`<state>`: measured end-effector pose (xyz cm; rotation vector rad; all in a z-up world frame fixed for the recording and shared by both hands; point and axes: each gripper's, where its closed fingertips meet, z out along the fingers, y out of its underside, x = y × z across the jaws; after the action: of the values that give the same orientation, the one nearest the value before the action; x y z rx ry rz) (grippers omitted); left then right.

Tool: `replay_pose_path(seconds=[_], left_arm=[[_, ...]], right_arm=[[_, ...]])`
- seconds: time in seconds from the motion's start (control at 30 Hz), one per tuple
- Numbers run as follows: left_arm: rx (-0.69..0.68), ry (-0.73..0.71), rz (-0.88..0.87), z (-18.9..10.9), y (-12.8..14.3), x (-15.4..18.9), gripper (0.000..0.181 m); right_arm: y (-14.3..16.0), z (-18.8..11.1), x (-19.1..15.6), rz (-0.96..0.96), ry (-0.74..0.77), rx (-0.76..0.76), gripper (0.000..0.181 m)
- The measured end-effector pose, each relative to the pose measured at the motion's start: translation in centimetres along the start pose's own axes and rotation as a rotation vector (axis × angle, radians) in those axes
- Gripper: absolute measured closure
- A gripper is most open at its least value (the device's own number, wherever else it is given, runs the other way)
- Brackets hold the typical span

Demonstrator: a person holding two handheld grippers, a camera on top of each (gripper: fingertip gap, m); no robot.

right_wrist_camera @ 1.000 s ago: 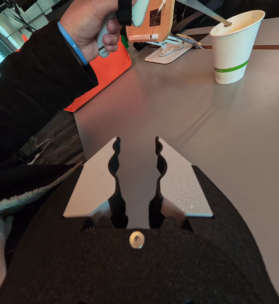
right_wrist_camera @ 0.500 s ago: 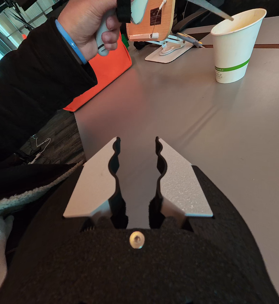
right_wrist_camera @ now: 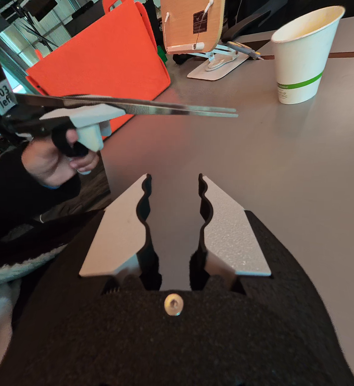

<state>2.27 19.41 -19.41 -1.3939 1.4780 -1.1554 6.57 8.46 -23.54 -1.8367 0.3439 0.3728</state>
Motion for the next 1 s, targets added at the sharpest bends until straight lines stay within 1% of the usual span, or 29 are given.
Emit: replay_pose_path(seconds=[0.1, 0.13, 0.2, 0.23, 0.3, 0.4, 0.47, 0.53, 0.57, 0.6, 0.63, 0.7, 0.77, 0.83, 0.9, 1.0], left_arm=[[0.052, 0.04, 0.036, 0.0, -0.2, 1.7, 0.162], [0.067, 0.042, 0.043, 0.1, -0.3, 2.0, 0.162], [0.099, 0.06, 0.045, 0.1, -0.3, 2.7, 0.162], [0.116, 0.069, 0.042, 0.1, -0.4, 3.1, 0.162], [0.14, 0.098, 0.042, 0.0, -0.5, 4.2, 0.162], [0.154, 0.146, 0.075, 0.0, -0.5, 6.2, 0.162], [0.162, 0.155, 0.115, 0.0, -0.4, 7.2, 0.162], [0.159, 0.153, 0.16, 0.1, -0.2, 8.0, 0.162], [0.162, 0.145, 0.176, 0.1, -0.3, 8.2, 0.162], [0.175, 0.145, 0.183, 0.0, -0.4, 8.4, 0.162], [0.174, 0.144, 0.181, 0.1, -0.4, 8.5, 0.162], [0.13, 0.13, 0.154, 0.3, 0.0, 8.4, 0.161], [0.072, 0.158, 0.082, 0.6, 0.7, 8.4, 0.156], [0.064, 0.2, -0.002, 0.6, 0.9, 8.5, 0.155], [0.026, 0.213, -0.034, 0.8, 1.6, 8.2, 0.152], [-0.048, 0.165, -0.064, 0.6, 3.0, 6.8, 0.147]], right_arm=[[-0.2, 0.3, -0.8, -0.046, -0.002, 0.011, 0.134], [-0.4, 0.5, -1.2, -0.03, -0.017, 0.025, 0.134], [-0.9, 1.0, -2.2, 0.084, -0.083, 0.072, 0.129], [-1.2, 1.3, -2.7, 0.167, -0.129, 0.099, 0.124], [-2.0, 2.1, -3.8, 0.331, -0.235, 0.15, 0.119], [-3.1, 2.8, -5.0, 0.515, -0.377, 0.214, 0.126], [-3.6, 3.1, -5.0, 0.598, -0.422, 0.246, 0.127], [-3.7, 3.0, -5.2, 0.657, -0.469, 0.249, 0.141], [-3.7, 3.0, -5.0, 0.676, -0.47, 0.247, 0.147], [-3.6, 3.0, -4.8, 0.684, -0.467, 0.246, 0.159], [-3.7, 2.8, -4.7, 0.699, -0.478, 0.252, 0.16], [-4.3, 2.7, -4.0, 0.742, -0.479, 0.289, 0.162], [-5.4, 2.3, -2.5, 0.796, -0.466, 0.334, 0.166], [-6.9, 1.7, -0.9, 0.805, -0.446, 0.36, 0.169], [-8.8, 1.1, 0.7, 0.778, -0.404, 0.377, 0.171], [-12.4, -0.1, 2.9, 0.608, -0.285, 0.365, 0.171]])
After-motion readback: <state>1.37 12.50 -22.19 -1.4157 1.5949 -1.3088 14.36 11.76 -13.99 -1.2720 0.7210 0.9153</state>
